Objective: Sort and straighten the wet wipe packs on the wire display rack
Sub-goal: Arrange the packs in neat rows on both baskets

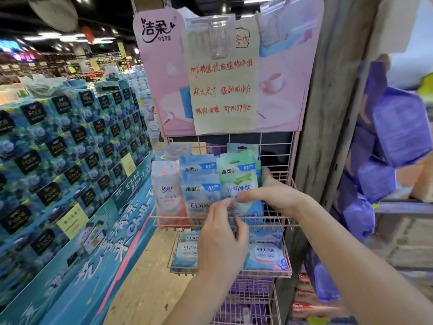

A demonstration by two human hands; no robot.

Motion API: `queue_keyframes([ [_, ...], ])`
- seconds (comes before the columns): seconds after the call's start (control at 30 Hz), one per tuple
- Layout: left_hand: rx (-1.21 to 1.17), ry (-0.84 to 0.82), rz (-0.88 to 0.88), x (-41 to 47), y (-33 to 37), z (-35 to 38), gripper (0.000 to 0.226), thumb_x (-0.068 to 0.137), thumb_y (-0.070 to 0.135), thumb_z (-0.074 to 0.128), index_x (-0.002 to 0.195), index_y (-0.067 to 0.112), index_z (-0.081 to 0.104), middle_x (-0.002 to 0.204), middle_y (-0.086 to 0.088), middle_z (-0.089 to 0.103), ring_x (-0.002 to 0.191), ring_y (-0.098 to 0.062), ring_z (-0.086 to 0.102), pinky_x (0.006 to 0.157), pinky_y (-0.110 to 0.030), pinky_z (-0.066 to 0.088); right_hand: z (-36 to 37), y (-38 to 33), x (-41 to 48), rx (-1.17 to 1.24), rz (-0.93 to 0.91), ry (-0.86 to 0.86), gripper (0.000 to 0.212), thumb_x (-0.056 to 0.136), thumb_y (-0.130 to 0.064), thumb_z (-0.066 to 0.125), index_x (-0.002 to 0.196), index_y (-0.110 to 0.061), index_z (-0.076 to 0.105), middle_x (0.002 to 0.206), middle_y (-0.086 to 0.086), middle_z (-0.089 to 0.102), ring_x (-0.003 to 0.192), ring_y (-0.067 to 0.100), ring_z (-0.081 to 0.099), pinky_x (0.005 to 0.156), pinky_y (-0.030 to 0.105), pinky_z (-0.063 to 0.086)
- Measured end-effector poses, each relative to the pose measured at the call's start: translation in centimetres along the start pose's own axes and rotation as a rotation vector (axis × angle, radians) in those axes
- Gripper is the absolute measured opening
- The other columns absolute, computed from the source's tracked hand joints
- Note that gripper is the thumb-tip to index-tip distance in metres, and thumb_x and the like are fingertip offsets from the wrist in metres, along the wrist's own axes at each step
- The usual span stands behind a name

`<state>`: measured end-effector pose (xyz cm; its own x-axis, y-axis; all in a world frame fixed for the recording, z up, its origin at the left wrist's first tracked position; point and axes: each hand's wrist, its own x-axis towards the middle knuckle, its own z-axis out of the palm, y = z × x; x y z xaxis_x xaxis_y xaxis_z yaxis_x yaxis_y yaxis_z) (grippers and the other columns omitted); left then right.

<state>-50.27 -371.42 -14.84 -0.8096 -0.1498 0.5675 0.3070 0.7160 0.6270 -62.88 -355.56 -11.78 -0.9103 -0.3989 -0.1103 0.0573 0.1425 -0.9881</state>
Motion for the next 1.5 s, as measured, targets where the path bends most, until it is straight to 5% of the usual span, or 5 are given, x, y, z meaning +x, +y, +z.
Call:
queue_keyframes([
  [0.3, -0.125, -0.12, 0.038, 2.8, 1.6, 1.0, 0.058, 0.1, 0.026, 0.059, 0.152, 0.021, 0.036, 0.14, 0.011, 0.053, 0.13, -0.002, 0.052, 0.107, -0.012, 0.041, -2.5, -0.1, -1.4, 0.149, -0.255, 0.289, 0.094, 0.058, -0.012, 0.095, 0.133, -0.034, 0.044, 0.119, 0.001, 0.075, 0.106, 0.024, 0.074, 0.077, 0.034, 0.062],
  [0.47, -0.161, -0.377, -0.054, 5.1, 1.5, 2.2, 0.094, 0.095, 0.043, 0.06, 0.163, 0.026, -0.003, 0.167, 0.001, 0.024, 0.15, -0.014, 0.033, 0.12, -0.029, 0.035, -5.0, -0.4, -3.1, 0.195, -0.206, 0.205, 0.101, 0.053, -0.009, 0.094, 0.14, 0.0, 0.043, 0.122, 0.025, 0.07, 0.104, 0.04, 0.072, 0.079, 0.046, 0.06],
  [0.63, -0.448, -0.634, -0.211, 9.1, 1.3, 4.7, 0.101, 0.068, 0.04, 0.079, 0.148, 0.046, 0.018, 0.129, 0.02, 0.061, 0.114, -0.001, 0.064, 0.087, -0.014, 0.052, -4.5, 0.5, -3.9, 0.164, -0.133, 0.163, 0.095, 0.054, 0.0, 0.085, 0.139, 0.004, 0.042, 0.119, 0.024, 0.071, 0.1, 0.033, 0.074, 0.075, 0.038, 0.06],
  [0.83, -0.389, -0.557, -0.122, 8.7, 0.5, 5.9, 0.112, 0.046, 0.049, 0.077, 0.143, 0.049, 0.022, 0.132, 0.014, 0.052, 0.123, -0.014, 0.06, 0.097, -0.044, 0.058, -4.6, -0.7, -4.4, 0.01, -0.075, 0.104, 0.087, 0.052, 0.004, 0.081, 0.132, 0.004, 0.049, 0.109, 0.011, 0.078, 0.096, 0.02, 0.075, 0.076, 0.028, 0.059],
  [1.5, -0.269, -0.857, -0.177, 10.5, 0.7, 6.7, 0.102, 0.058, 0.047, 0.085, 0.149, 0.036, 0.039, 0.141, 0.01, 0.039, 0.116, -0.005, 0.063, 0.098, -0.029, 0.057, -4.6, 2.8, -4.2, -0.126, -0.131, 0.233, 0.079, 0.068, -0.005, 0.064, 0.141, -0.022, 0.04, 0.113, -0.025, 0.073, 0.104, -0.005, 0.069, 0.078, 0.009, 0.052],
])
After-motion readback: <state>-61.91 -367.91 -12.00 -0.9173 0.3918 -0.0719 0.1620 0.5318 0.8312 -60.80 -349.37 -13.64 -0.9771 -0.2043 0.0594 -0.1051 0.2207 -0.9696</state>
